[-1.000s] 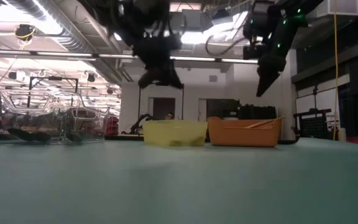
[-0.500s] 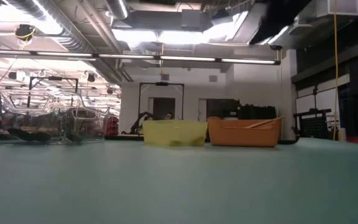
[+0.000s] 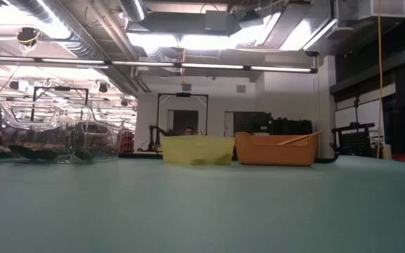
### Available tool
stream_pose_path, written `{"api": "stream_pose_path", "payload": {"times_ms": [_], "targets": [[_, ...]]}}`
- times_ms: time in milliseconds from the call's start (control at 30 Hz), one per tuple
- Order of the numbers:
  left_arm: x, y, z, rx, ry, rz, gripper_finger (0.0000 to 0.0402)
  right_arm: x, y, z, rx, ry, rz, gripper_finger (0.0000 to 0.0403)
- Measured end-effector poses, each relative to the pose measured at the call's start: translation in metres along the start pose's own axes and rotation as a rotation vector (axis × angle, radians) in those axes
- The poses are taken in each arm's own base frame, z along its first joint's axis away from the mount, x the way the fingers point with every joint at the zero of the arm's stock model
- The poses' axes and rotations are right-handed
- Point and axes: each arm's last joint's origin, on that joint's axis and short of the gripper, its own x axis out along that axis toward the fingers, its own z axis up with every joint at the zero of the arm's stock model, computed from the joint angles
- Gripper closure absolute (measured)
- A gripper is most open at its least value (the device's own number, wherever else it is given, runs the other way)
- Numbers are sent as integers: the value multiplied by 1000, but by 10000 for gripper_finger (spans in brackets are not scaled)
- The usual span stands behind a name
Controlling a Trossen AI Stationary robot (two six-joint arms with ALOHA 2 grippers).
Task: Sort silverware by color (type)
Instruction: Return to Home Position
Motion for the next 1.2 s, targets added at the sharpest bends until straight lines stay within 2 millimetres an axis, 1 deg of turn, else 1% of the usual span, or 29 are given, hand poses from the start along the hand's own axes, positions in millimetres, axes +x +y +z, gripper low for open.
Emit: {"api": "stream_pose_path", "payload": {"times_ms": [200, 300, 400, 533, 633, 767, 867, 1033, 1200], "targets": [[-34, 23, -2, -124, -46, -18, 396, -43, -1, -9, 6, -109, -12, 314], [-51, 38, -6, -189, -69, -20, 396, -62, -2, -15, -1, -159, -17, 314], [-66, 52, -14, -216, -67, -23, 396, -79, -2, -23, -1, -198, -22, 314], [-79, 63, -23, -254, -54, -32, 396, -98, -2, -34, 26, -235, -20, 314], [-81, 63, -29, -293, -72, -51, 396, -107, -1, -42, 30, -274, 2, 314], [-73, 50, -44, -289, -76, -65, 396, -105, 1, -55, 27, -285, 25, 314], [-63, 37, -60, -271, -79, -56, 396, -96, 3, -66, 46, -300, 29, 314], [-53, 20, -91, -287, -100, -38, 396, -72, 7, -80, 47, -354, 58, 314], [-48, 12, -122, -332, -139, -5, 396, -49, 9, -94, 45, -393, 58, 314]]}}
